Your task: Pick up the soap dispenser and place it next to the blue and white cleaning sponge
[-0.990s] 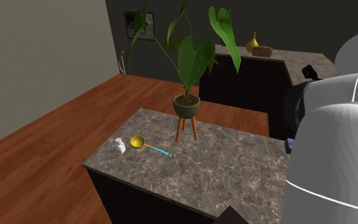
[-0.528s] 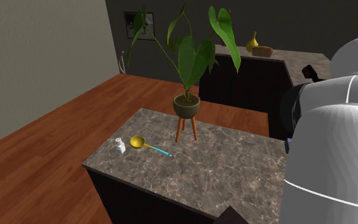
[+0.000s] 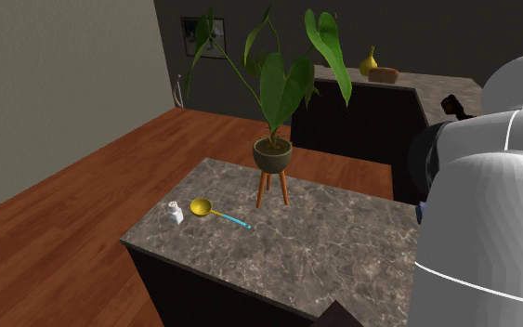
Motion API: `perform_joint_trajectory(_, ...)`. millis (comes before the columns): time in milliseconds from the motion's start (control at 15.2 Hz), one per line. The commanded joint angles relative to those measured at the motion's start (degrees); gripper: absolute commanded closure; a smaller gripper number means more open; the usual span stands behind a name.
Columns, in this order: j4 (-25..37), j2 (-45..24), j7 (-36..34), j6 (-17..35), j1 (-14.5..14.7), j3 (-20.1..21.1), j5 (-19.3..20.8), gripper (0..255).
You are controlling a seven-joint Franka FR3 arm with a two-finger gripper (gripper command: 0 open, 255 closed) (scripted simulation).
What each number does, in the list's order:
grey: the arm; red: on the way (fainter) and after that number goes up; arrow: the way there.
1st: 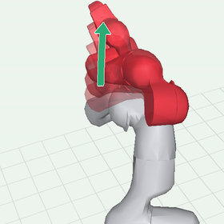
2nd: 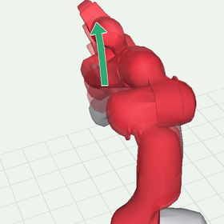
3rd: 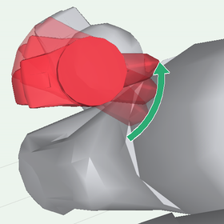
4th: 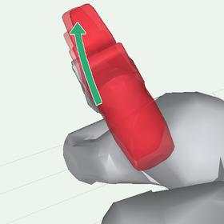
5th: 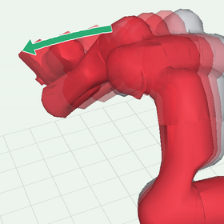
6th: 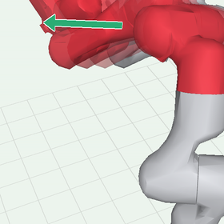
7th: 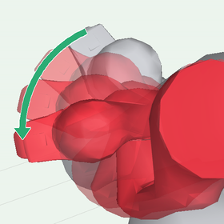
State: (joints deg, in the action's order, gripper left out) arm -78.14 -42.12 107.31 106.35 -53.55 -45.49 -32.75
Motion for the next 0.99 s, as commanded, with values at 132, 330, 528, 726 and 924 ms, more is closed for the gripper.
perform_joint_trajectory(132,0.03,0.03,0.00,0.00,0.00,-0.02,0.00,0)
perform_joint_trajectory(330,0.02,0.03,0.00,0.02,0.00,-0.01,0.00,0)
perform_joint_trajectory(528,3.86,1.43,-1.02,-4.65,-0.72,-0.83,1.22,0)
perform_joint_trajectory(726,5.06,1.70,-1.29,-5.94,-1.02,-0.98,1.49,0)
perform_joint_trajectory(924,5.07,1.70,-1.29,-5.95,-1.02,-0.97,1.49,0)
